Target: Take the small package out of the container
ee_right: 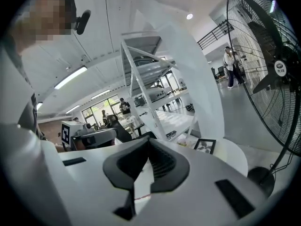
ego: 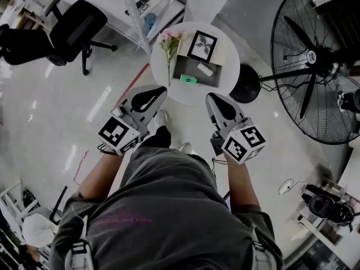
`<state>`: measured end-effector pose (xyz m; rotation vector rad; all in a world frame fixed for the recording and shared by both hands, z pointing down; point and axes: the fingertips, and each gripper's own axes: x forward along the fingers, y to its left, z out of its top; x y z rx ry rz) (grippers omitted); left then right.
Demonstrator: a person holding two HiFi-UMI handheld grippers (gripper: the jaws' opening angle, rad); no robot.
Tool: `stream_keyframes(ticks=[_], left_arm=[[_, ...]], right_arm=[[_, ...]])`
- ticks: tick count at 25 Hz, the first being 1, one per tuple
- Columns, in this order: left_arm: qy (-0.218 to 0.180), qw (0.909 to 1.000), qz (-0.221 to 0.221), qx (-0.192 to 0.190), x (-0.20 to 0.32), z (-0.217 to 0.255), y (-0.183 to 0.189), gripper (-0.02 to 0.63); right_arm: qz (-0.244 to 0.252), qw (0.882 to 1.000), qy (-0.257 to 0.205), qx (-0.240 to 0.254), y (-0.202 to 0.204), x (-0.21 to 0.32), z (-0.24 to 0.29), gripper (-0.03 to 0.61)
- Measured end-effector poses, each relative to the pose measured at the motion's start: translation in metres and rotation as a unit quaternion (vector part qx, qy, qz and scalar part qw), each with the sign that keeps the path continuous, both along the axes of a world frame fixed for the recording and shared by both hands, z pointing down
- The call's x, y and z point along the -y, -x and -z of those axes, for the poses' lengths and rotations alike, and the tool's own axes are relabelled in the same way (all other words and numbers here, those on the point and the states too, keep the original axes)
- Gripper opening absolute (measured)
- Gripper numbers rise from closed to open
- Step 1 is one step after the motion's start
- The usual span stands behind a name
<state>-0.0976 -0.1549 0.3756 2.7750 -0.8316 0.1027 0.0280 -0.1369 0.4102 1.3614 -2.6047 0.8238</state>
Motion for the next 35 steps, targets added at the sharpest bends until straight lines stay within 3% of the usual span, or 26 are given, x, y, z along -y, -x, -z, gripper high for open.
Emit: stream_keyframes(ticks=[14,19,23,27,32,35], left_arm=[[0.016,0.9980,-0.055,0.025,0.064,-0.020,0.022,0.015],[0.044,0.9962,-0.069,0.030,0.066,-0.038,0.024,0.015],[0.018,0.9962,-0.075,0.039,0.072,-0.055,0.025,0.017],[0.037,0.9945,-0.082,0.053,0.073,-0.075,0.020,0.017],[0.034,0.9940,-0.084,0.062,0.076,-0.098,0.008,0.017],[0.031,0.9919,-0.088,0.087,0.076,-0.113,-0.004,0.017]], right_arm=[[-0.041,0.999,0.013,-0.013,0.022,0.059,-0.005,0.023],[-0.044,0.999,0.018,-0.018,0.024,0.072,-0.011,0.023],[-0.044,0.998,0.025,-0.020,0.022,0.079,-0.016,0.023],[-0.044,0.998,0.037,-0.017,0.016,0.084,-0.027,0.023],[-0.034,0.998,0.048,-0.014,0.007,0.091,-0.044,0.022],[-0.029,0.998,0.059,-0.009,-0.003,0.097,-0.057,0.023]])
